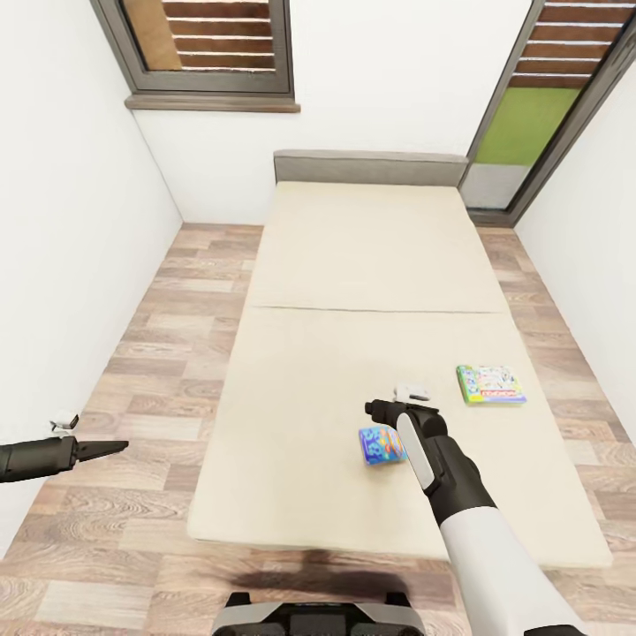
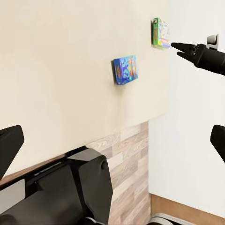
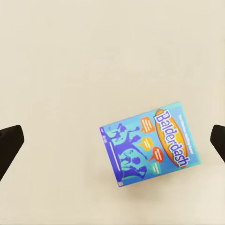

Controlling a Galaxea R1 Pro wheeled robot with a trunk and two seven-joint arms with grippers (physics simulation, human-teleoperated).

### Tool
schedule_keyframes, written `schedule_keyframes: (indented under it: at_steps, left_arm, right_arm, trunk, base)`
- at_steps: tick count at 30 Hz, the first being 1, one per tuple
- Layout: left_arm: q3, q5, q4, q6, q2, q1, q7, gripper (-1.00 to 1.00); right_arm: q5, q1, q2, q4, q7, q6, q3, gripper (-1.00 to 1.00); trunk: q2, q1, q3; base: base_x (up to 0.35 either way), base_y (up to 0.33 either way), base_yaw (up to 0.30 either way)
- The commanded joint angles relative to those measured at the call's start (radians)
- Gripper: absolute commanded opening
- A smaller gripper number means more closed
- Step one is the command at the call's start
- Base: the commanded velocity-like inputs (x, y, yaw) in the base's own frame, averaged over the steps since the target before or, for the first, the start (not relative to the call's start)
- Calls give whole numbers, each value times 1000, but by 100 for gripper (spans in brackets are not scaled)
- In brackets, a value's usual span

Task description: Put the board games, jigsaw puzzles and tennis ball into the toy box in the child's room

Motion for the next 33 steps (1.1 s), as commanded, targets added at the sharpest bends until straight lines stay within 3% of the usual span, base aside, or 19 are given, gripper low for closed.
schedule_keyframes:
  at_steps: [1, 16, 23, 33]
  left_arm:
    - [0, 0, 0, 11, 0, 0, -4, 100]
    - [0, 0, 0, 11, -5, 0, -4, 100]
    - [0, 0, 0, 11, -6, 0, -4, 100]
    - [0, 0, 0, 11, -6, 0, -4, 100]
  right_arm:
    - [-11, -1, 0, -1, -10, 3, 2, 100]
    - [-17, -5, -4, 13, -10, -10, -1, 100]
    - [-19, -103, -10, 28, -11, 17, -8, 100]
    - [-21, -267, -15, 149, -11, 91, -11, 100]
  trunk:
    - [-2, 0, -3]
    - [-2, 0, -28]
    - [-2, 0, -39]
    - [-2, 0, -56]
  base:
    - [0, 0, 0]
    - [0, 0, 0]
    - [0, 0, 0]
    - [0, 0, 0]
